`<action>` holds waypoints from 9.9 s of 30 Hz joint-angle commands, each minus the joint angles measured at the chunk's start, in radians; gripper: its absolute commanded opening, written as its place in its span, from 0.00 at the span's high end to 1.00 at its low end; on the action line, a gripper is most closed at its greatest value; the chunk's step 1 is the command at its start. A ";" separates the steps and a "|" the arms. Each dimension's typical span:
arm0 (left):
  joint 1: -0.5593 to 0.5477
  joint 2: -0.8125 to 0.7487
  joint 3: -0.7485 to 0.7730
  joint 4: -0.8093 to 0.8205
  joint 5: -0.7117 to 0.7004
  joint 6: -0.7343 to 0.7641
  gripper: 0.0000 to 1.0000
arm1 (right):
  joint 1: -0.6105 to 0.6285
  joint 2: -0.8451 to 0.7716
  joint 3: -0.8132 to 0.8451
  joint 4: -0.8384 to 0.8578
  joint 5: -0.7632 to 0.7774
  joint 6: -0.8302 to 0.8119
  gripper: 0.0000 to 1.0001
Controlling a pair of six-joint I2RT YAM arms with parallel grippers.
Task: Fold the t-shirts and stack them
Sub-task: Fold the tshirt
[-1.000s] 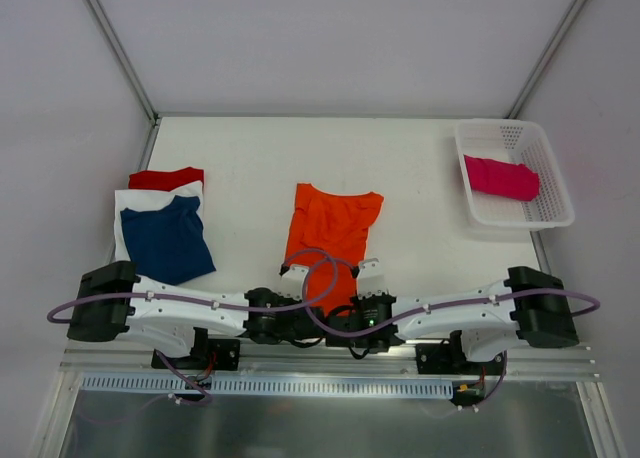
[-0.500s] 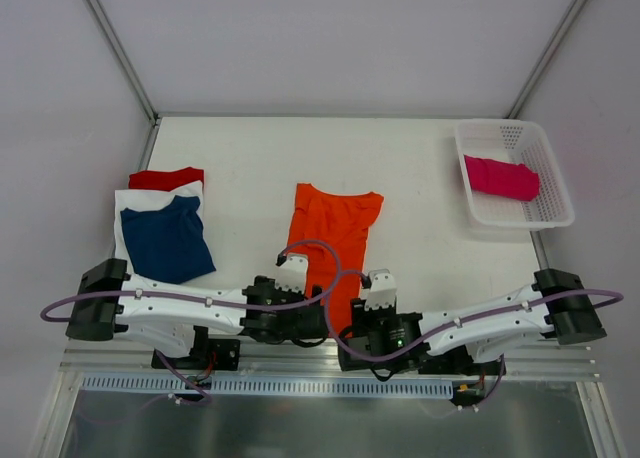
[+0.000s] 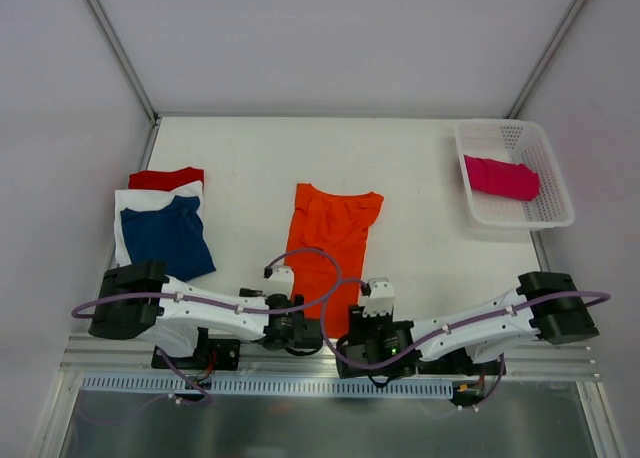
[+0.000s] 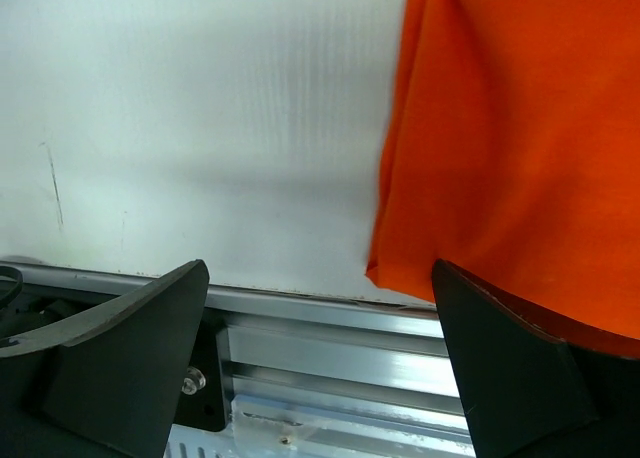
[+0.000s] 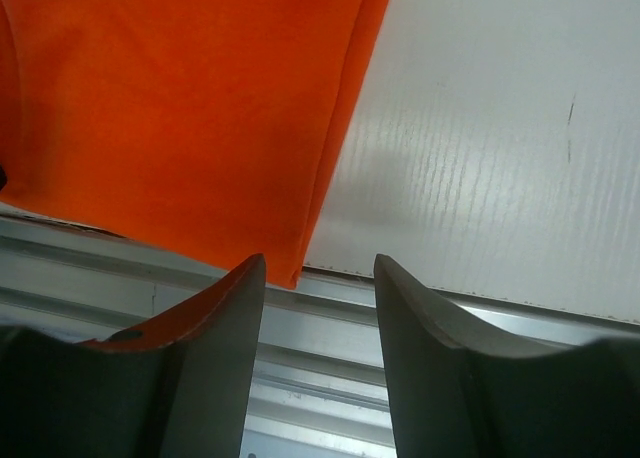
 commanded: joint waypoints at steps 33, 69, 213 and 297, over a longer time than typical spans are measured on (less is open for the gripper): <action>-0.122 -0.335 -0.261 0.347 -0.027 -0.020 0.05 | 0.006 0.145 -0.036 0.158 -0.010 0.101 0.46; -0.126 -0.352 -0.369 0.570 -0.027 0.055 0.49 | 0.003 0.186 -0.025 0.180 -0.016 0.095 0.57; 0.782 0.437 0.546 1.042 0.192 1.081 1.00 | -1.144 0.581 0.677 0.666 -0.416 -1.256 1.00; 0.892 0.484 0.481 1.085 0.292 1.081 1.00 | -1.224 0.631 0.765 0.174 -0.234 -1.224 1.00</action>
